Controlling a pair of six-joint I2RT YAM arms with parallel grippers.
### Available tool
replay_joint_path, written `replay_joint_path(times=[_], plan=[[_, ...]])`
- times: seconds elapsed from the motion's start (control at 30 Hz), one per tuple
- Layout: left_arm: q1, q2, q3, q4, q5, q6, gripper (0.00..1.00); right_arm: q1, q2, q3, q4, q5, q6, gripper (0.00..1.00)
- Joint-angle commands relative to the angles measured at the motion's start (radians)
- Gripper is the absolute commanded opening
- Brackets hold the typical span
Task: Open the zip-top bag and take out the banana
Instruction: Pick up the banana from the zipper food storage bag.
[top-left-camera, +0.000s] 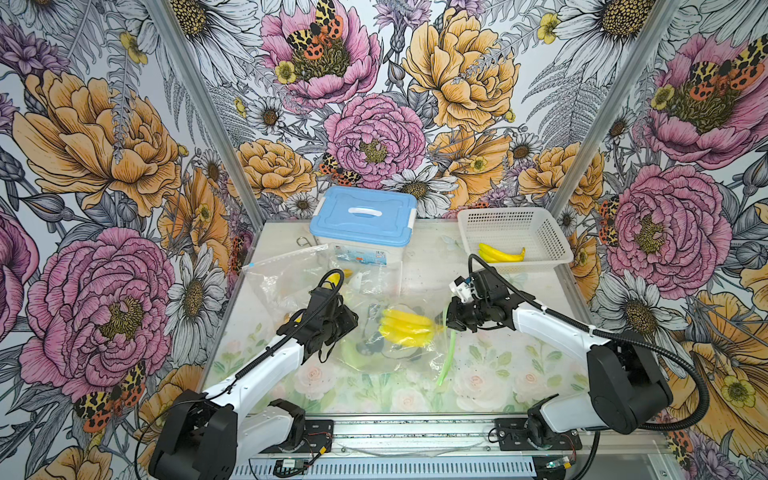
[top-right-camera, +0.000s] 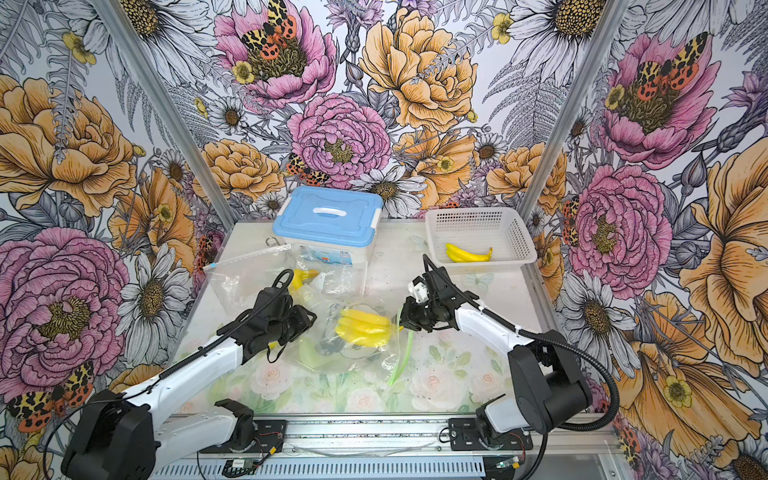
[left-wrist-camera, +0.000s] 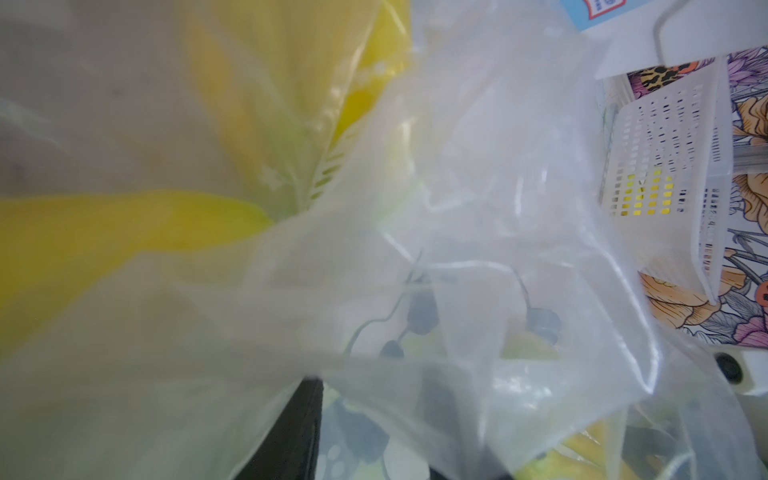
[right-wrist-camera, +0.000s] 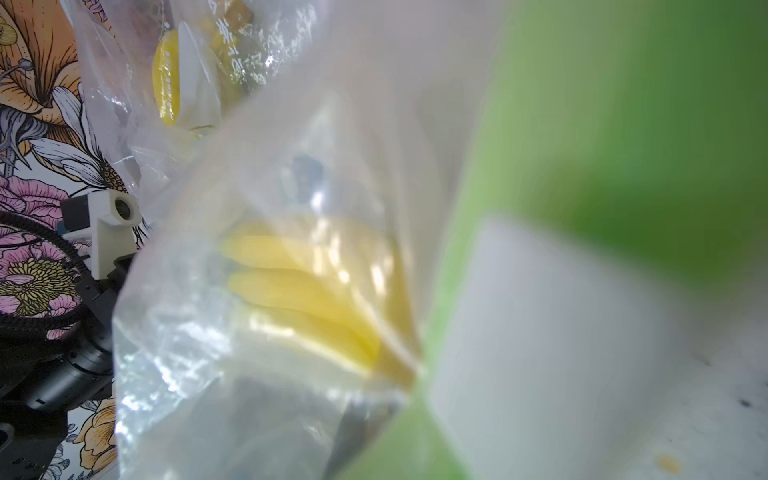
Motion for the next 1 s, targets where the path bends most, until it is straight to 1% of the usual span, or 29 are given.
replay_joint_path(times=[0.0,0.17,0.27,0.4,0.67,0.8,0.97], plan=[[-0.016,0.026,0.028,0.024,-0.037,0.019,0.41,-0.013,-0.035,-0.01,-0.089,-0.011,-0.069,0.02],[-0.043,0.077,0.042,0.051,-0.041,0.011,0.42,-0.008,0.005,0.006,-0.115,-0.015,-0.093,0.09],[-0.056,0.098,0.049,0.065,-0.041,0.006,0.41,-0.007,0.021,0.02,-0.118,-0.014,-0.101,0.21],[-0.061,0.111,0.045,0.082,-0.041,-0.001,0.41,0.01,0.062,0.049,-0.12,-0.015,-0.108,0.26],[-0.059,0.104,0.015,0.102,-0.042,-0.011,0.41,0.054,0.131,0.095,-0.155,-0.006,-0.139,0.27],[-0.06,0.097,0.006,0.108,-0.038,-0.014,0.42,0.064,0.148,0.119,-0.229,0.036,-0.193,0.27],[-0.056,0.095,-0.003,0.117,-0.032,-0.014,0.41,0.09,0.175,0.185,-0.346,0.111,-0.266,0.29]])
